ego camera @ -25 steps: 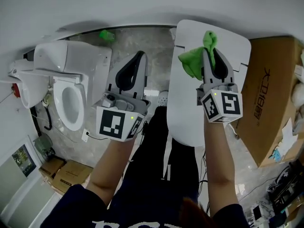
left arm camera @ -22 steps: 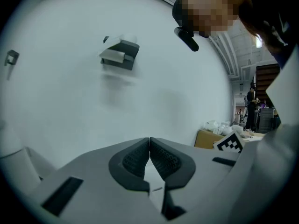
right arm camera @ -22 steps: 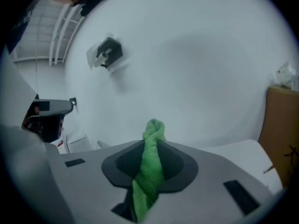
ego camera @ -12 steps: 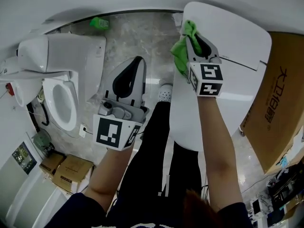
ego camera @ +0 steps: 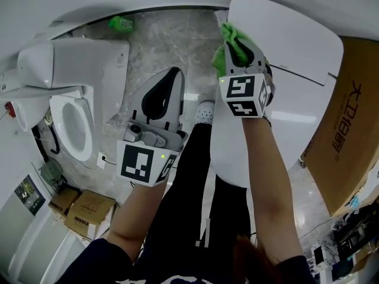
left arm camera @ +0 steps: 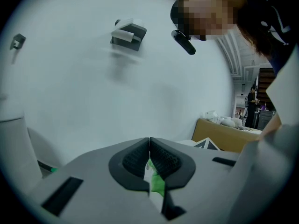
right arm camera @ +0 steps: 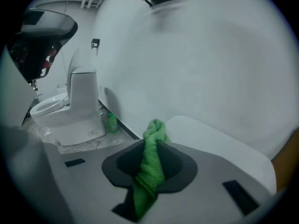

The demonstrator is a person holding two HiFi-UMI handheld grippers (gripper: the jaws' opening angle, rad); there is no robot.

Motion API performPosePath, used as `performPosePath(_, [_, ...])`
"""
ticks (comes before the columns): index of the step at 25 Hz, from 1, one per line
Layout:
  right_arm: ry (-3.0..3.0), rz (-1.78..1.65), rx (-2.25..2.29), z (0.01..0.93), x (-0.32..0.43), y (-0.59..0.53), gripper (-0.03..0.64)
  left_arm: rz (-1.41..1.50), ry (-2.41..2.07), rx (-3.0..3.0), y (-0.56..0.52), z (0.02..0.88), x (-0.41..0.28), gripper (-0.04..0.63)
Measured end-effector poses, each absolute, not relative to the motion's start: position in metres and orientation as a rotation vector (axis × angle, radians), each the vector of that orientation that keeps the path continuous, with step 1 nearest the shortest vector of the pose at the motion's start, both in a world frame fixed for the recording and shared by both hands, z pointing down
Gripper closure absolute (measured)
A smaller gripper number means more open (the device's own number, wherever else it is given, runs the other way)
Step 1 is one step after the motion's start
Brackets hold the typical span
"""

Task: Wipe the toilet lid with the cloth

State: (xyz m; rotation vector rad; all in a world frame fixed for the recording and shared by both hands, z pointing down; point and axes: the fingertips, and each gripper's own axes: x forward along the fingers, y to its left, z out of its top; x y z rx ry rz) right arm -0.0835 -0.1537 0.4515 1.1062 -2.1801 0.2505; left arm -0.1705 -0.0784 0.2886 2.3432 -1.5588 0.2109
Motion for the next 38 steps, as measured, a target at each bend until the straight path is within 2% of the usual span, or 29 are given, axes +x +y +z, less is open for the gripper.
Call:
performPosePath(9, [-2.194, 0.327, 0.994, 0.453, -0.078, -0.151, 0.528, 0.218, -1.558, 2.355, -0.08, 0.29, -0.161, 0.574])
performPosePath(15, [-2.19, 0.352, 0.989, 0.452, -0.048, -0.144, 0.531, 0.221, -1.561, 2.365, -0.085, 0.289, -0.154, 0.574])
performPosePath(38, [-1.822, 0.432, 1.405, 0.466, 0.256, -0.134, 0.531, 0.275, -1.472, 2.411, -0.08, 0.305, -0.098, 0.574])
